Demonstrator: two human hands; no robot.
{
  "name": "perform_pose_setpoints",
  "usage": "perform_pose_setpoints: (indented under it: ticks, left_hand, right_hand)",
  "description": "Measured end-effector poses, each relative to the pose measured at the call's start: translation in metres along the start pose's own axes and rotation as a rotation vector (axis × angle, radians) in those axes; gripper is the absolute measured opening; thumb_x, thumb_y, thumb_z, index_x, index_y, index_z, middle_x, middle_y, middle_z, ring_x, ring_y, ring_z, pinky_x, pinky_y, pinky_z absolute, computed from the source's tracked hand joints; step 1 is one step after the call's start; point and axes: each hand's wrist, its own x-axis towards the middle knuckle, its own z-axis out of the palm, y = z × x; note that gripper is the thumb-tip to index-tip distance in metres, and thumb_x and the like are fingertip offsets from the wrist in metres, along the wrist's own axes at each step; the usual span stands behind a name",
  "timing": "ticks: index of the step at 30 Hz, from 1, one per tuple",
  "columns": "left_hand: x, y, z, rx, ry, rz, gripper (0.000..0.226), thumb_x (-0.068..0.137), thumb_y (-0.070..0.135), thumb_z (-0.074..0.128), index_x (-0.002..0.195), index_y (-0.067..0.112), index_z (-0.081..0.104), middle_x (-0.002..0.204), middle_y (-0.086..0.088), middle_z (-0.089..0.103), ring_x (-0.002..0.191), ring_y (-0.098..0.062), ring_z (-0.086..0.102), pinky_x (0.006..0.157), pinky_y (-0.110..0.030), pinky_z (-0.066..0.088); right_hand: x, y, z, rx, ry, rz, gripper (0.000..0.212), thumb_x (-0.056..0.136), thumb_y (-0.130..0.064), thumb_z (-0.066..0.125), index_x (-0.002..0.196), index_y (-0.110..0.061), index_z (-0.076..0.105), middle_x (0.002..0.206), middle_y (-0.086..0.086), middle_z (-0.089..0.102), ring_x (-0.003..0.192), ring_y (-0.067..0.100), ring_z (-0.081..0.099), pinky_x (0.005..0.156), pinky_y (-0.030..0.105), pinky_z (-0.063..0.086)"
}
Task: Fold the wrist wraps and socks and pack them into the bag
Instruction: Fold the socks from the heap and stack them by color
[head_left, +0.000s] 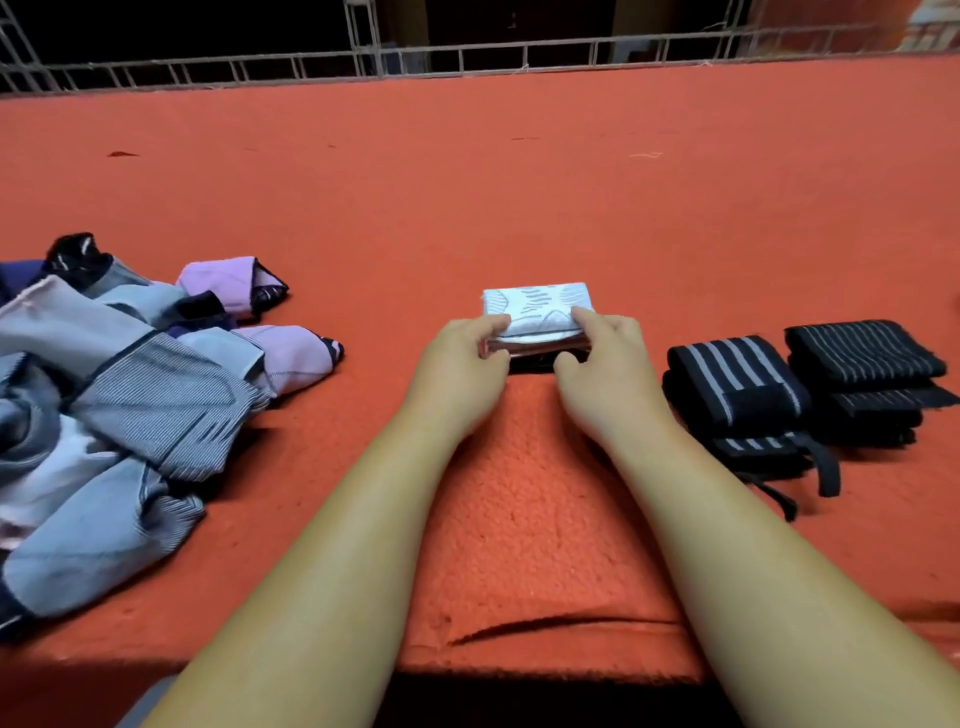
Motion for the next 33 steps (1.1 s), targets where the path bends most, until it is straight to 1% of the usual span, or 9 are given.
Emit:
perform_pose_setpoints:
  ticks: [6,11,13,20,22,24,27,30,33]
  left_hand:
    - [-0.009,0.005,-0.009,0.018,0.021,0.000,0.051,0.097,0.012,0.063,0.147,0.022,0.062,0.142,-0.006,0.061,0.132,-0.019,0.056,0.095,-0.010,0.029]
    - [-0.030,0.010,-0.027,-0.005,0.027,-0.008,0.035,0.098,0.020,0.064,0.132,0.025,0.068,0.133,0.000,0.064,0.116,-0.020,0.065,0.101,-0.035,0.050]
    - [-0.044,0.011,-0.038,0.014,0.025,-0.001,0.033,0.098,0.021,0.063,0.131,0.026,0.068,0.133,0.003,0.064,0.112,-0.021,0.066,0.100,-0.040,0.054]
    - [-0.089,-0.007,-0.084,0.210,0.108,0.106,0.027,0.098,0.014,0.062,0.124,0.020,0.069,0.118,0.005,0.057,0.078,-0.003,0.058,0.080,-0.022,0.035]
    - [-0.099,-0.014,-0.097,0.315,0.145,0.132,0.029,0.096,0.011,0.062,0.123,0.019,0.070,0.122,0.002,0.060,0.092,-0.013,0.059,0.091,-0.027,0.040]
    - [-0.107,-0.021,-0.112,0.533,0.225,0.183,0.032,0.090,0.006,0.062,0.118,0.016,0.071,0.123,-0.005,0.063,0.111,-0.029,0.055,0.095,-0.043,0.048]
    - [-0.115,-0.039,-0.139,0.830,0.374,0.163,0.033,0.077,0.001,0.067,0.108,0.008,0.069,0.117,-0.012,0.061,0.107,-0.040,0.051,0.078,-0.051,0.047]
    - [-0.120,-0.062,-0.157,0.951,0.409,-0.023,0.034,0.074,0.008,0.075,0.107,0.005,0.067,0.115,-0.019,0.057,0.105,-0.041,0.048,0.081,-0.052,0.043]
    - [-0.122,-0.075,-0.163,0.967,0.400,-0.055,0.026,0.074,0.011,0.078,0.098,0.005,0.069,0.107,-0.017,0.059,0.102,-0.041,0.049,0.081,-0.053,0.045]
  right_hand:
    - [-0.012,-0.004,-0.006,0.043,0.033,0.010,0.062,0.097,-0.016,0.058,0.158,-0.026,0.047,0.163,0.007,0.030,0.137,0.023,0.052,0.114,0.031,0.038]
    - [-0.036,-0.015,-0.015,0.088,0.094,-0.058,0.047,0.098,-0.014,0.056,0.144,-0.019,0.058,0.149,0.003,0.039,0.126,0.017,0.056,0.105,0.021,0.037]
    - [-0.048,-0.018,-0.015,0.103,0.096,-0.094,0.040,0.097,-0.013,0.056,0.137,-0.017,0.061,0.140,0.001,0.043,0.120,0.018,0.060,0.109,0.026,0.042]
    - [-0.084,-0.022,-0.010,0.110,0.039,-0.233,0.027,0.093,-0.008,0.061,0.115,-0.019,0.073,0.119,-0.004,0.057,0.100,0.014,0.060,0.091,0.017,0.036]
    - [-0.093,-0.024,-0.007,0.127,0.004,-0.258,0.023,0.094,-0.008,0.060,0.106,-0.022,0.074,0.113,-0.005,0.062,0.087,0.005,0.057,0.084,0.019,0.036]
    - [-0.102,-0.026,-0.002,0.145,-0.027,-0.295,0.021,0.094,-0.008,0.061,0.099,-0.024,0.075,0.106,-0.005,0.064,0.085,0.000,0.057,0.080,0.021,0.036]
    - [-0.111,-0.026,0.008,0.133,-0.084,-0.367,0.022,0.093,-0.006,0.063,0.097,-0.024,0.075,0.101,-0.007,0.065,0.085,0.002,0.054,0.084,0.023,0.040]
    - [-0.111,-0.025,0.014,0.088,-0.100,-0.405,0.022,0.092,-0.006,0.065,0.096,-0.025,0.075,0.100,-0.008,0.065,0.092,0.006,0.057,0.087,0.026,0.043]
    - [-0.110,-0.025,0.014,0.092,-0.091,-0.396,0.023,0.092,-0.005,0.065,0.095,-0.025,0.076,0.098,-0.009,0.065,0.090,0.005,0.056,0.082,0.020,0.038]
